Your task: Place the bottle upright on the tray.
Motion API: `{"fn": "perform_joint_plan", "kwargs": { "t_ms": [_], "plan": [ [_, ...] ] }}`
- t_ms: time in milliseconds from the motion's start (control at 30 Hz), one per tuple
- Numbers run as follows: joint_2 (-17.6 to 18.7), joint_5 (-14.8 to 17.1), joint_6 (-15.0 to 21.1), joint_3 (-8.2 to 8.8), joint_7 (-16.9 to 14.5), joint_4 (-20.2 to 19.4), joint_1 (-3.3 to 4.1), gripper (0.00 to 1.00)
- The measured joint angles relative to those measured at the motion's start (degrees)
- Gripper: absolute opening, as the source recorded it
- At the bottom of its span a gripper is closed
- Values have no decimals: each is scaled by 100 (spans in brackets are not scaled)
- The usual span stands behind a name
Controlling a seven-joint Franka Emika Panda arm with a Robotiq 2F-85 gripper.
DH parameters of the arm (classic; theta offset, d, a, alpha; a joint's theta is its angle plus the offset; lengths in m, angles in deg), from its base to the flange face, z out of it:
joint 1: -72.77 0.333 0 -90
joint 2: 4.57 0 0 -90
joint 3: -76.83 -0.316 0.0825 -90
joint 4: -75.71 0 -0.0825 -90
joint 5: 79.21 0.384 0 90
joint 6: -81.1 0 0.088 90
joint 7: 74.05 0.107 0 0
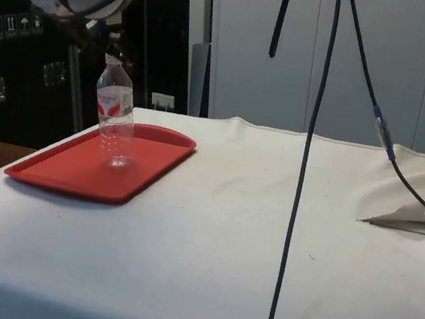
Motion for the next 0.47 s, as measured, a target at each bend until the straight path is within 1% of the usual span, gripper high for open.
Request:
{"fn": "perform_joint_plan", "kwargs": {
  "t_ms": [467],
  "plan": [
    [-201, -63, -201, -11, -11, 17, 23, 100]
  ]
}}
